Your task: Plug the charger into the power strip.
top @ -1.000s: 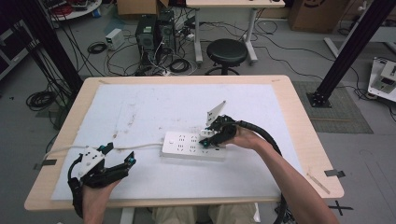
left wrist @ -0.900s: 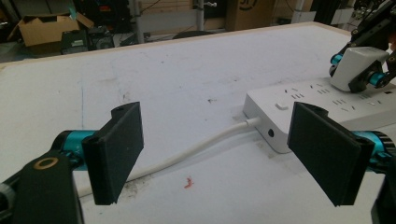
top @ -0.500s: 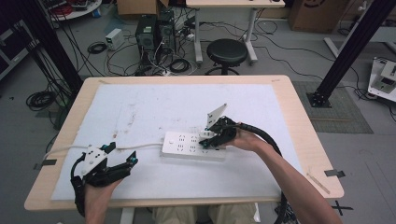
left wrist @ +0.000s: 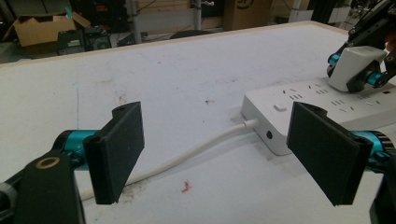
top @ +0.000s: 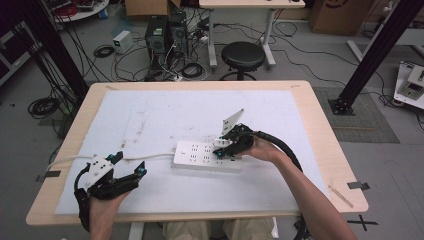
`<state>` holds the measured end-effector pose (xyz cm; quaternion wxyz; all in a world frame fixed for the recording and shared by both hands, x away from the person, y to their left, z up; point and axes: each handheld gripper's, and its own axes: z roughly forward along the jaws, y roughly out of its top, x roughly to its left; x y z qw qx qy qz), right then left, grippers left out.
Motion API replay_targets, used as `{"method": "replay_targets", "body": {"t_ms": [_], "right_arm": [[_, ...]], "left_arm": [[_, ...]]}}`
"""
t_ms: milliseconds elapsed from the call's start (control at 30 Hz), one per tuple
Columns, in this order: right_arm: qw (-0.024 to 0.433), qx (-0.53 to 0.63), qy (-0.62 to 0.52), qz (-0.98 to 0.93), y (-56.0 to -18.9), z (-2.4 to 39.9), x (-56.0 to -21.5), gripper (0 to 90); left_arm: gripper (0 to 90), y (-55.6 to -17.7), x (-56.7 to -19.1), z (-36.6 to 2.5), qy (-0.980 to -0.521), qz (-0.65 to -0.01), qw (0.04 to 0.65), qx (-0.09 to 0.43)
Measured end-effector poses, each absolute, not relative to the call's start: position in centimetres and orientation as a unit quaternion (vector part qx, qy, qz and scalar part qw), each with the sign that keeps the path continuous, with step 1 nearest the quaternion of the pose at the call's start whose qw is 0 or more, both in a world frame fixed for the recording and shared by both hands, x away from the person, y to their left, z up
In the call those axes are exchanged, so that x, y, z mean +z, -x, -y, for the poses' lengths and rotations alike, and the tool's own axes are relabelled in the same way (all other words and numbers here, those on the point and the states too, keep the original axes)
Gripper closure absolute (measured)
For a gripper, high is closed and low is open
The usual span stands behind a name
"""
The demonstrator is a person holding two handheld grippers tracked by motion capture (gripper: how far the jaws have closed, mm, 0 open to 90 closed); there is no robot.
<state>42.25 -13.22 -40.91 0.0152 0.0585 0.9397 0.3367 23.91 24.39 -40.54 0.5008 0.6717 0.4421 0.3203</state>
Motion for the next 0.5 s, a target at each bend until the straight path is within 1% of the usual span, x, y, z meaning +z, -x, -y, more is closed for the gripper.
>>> {"method": "replay_targets", "body": {"t_ms": [233, 267, 500], "right_arm": [[0.021, 0.34, -0.056, -0.939, -42.16, 13.21, -40.96, 62.7], [0.013, 0.336, -0.063, -0.94, -42.12, 13.24, -40.98, 43.7], [0.014, 0.348, -0.078, -0.934, -42.38, 13.93, -40.39, 43.5]], "left_arm": [[19.0, -23.98, -40.6, -24.51, -0.671, -0.443, 0.501, 0.319], [19.0, -24.02, -40.56, -24.53, -0.672, -0.442, 0.501, 0.32], [19.0, -24.04, -40.69, -24.43, -0.67, -0.442, 0.503, 0.32]]}}
